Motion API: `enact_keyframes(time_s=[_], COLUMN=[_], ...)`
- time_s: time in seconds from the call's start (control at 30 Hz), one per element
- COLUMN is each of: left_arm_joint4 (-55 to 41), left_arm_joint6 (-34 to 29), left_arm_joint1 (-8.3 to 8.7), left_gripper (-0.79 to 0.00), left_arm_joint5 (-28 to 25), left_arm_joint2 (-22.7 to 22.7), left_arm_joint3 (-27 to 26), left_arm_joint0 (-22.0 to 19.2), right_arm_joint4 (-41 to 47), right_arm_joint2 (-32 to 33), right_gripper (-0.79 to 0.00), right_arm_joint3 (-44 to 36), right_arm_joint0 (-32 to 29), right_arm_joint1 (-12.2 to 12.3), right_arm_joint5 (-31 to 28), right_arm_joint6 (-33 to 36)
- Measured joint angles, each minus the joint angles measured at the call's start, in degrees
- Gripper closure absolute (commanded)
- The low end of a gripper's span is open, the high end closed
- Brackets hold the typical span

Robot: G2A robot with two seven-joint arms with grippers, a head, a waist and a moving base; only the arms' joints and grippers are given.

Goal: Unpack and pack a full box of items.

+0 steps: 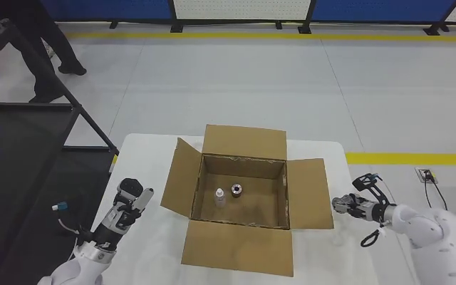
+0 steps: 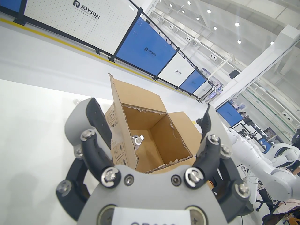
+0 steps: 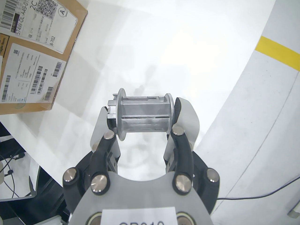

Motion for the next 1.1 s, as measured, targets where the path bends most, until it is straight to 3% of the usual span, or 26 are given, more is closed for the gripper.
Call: enact_keyframes(time_s=[0.7,0.9,1.1], left_arm_joint4=[0.0,0.0,0.0], left_arm_joint6=[0.0,0.0,0.0], left_arm_joint1=[0.00,0.00,0.00], left_gripper=[-0.785,-0.785,-0.785], left_arm_joint5=[0.0,0.0,0.0], left_arm_joint2=[0.0,0.0,0.0], left_arm_joint3=[0.0,0.0,0.0], left_arm_joint0=[0.0,0.0,0.0], right_arm_joint4=[-2.8,-2.5,-1.8], right_arm_joint2=[-7.7,-8.6,-9.4], right_gripper=[0.000,-0.249,-0.342], right_arm_joint3=[6.0,6.6,6.8], right_arm_joint0=[4.2,4.4,4.6], right_arm_joint1=[0.6,1.0,1.3], right_arm_joint5=[-1.4,-1.2,-0.8], right_arm_joint6=[-0.9,-0.3,0.1])
